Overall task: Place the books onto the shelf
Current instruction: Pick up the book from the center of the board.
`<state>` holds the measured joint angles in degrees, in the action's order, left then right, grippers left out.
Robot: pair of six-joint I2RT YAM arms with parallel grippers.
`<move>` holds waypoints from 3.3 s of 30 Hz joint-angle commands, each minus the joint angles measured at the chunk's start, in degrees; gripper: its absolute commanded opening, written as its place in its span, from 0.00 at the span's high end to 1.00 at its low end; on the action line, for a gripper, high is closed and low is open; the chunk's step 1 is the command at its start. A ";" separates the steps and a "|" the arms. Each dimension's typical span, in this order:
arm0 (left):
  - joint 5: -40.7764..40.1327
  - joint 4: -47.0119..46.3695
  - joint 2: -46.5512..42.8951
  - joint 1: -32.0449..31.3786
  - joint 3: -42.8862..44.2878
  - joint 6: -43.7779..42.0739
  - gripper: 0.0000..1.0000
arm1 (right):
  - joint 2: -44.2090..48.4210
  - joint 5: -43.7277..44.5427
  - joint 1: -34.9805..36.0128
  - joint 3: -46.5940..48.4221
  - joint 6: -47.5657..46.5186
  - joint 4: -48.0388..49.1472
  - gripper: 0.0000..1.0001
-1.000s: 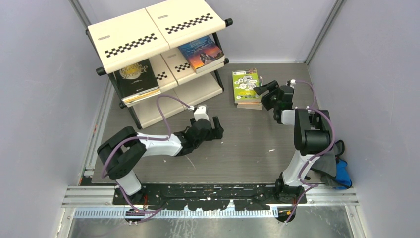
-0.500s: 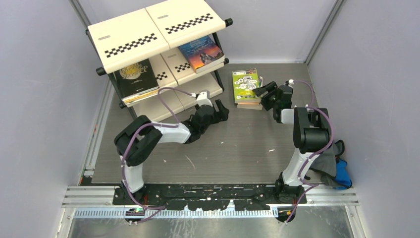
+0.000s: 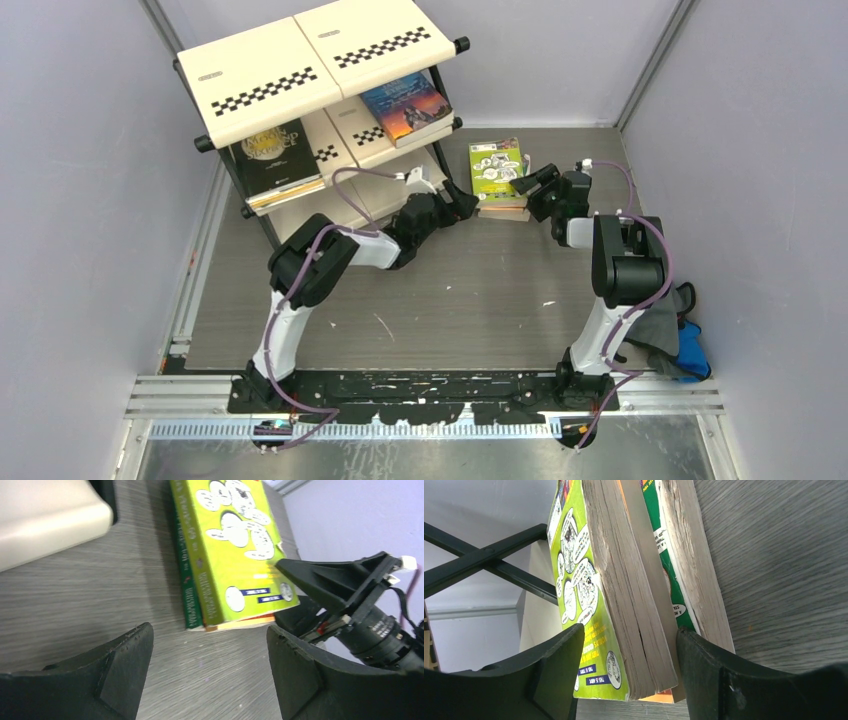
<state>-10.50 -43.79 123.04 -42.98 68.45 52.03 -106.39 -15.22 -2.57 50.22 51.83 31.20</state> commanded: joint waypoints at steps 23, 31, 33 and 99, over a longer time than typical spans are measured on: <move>7.99 -0.59 11.23 1.60 16.00 5.99 0.17 | -1.15 -3.13 0.20 2.82 -2.63 0.92 0.30; 9.91 0.27 13.70 2.58 18.57 6.98 0.17 | -1.63 -4.79 -0.07 3.48 -2.89 0.83 0.30; 10.22 0.20 14.24 2.78 19.14 7.27 0.17 | -1.71 -4.94 -0.11 3.64 -3.05 0.63 0.30; 0.79 -9.98 -5.02 -0.96 -2.74 17.67 1.00 | 24.06 0.12 3.86 -18.30 4.99 1.55 0.13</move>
<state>-7.73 -49.84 123.66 -43.35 66.37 67.83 -85.49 -13.13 0.01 32.27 54.26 29.10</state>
